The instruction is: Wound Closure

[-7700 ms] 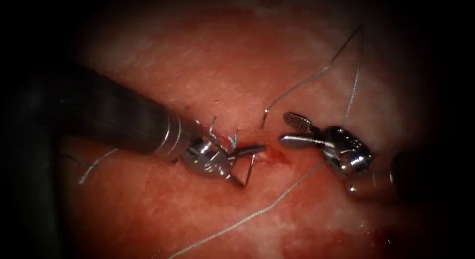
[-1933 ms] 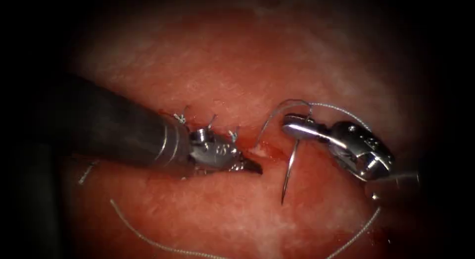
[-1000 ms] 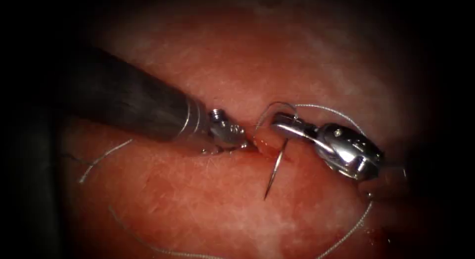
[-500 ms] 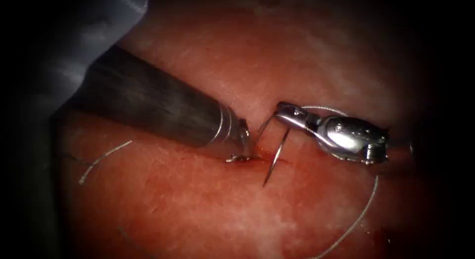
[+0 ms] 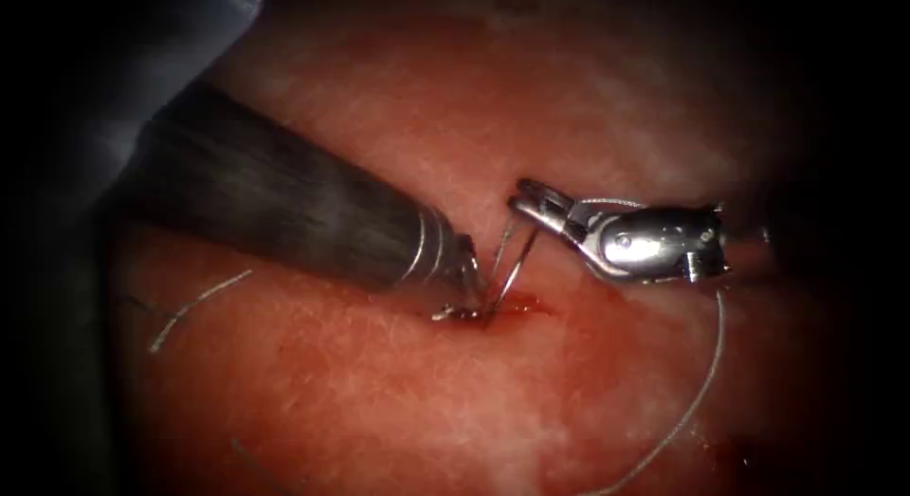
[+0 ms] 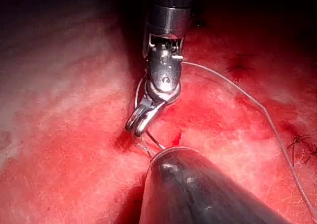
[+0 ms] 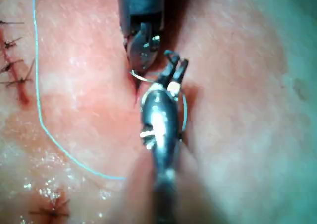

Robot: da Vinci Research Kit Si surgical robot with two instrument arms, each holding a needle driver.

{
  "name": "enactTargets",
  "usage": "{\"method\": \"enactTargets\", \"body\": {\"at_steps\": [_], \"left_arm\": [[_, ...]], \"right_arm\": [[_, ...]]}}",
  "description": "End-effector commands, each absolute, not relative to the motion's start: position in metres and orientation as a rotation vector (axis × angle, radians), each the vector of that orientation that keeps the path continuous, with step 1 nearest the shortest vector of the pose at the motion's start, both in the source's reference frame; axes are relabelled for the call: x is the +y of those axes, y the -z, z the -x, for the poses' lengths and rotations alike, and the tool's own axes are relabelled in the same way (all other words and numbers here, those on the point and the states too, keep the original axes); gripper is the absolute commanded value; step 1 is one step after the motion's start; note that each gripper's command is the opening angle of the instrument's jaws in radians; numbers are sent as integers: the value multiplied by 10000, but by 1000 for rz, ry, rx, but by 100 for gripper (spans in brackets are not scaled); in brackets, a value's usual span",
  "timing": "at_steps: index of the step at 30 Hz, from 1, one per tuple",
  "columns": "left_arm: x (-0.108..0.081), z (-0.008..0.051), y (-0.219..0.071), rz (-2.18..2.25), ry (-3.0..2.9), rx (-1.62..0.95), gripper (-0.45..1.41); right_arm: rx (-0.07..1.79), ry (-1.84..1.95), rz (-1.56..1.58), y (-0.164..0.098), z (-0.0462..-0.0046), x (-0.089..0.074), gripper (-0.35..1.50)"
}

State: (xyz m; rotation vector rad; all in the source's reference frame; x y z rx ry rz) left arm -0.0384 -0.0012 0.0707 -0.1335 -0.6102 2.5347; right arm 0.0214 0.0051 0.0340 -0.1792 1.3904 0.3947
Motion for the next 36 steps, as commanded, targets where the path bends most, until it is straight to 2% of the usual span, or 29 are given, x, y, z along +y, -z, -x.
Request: {"method": "enactTargets", "body": {"at_steps": [1, 21, 36], "left_arm": [[-24, 387, -709, 139, -2535, -618, -45], [-45, 380, -677, 172, -2559, -640, -40], [-62, 388, -627, 235, -2588, -609, -37]], "right_arm": [[1385, -385, 181, -348, -224, 40, -35], [1281, -215, 312, -366, -226, 37, -35], [1274, -164, 352, -379, -238, 19, -35]]}}
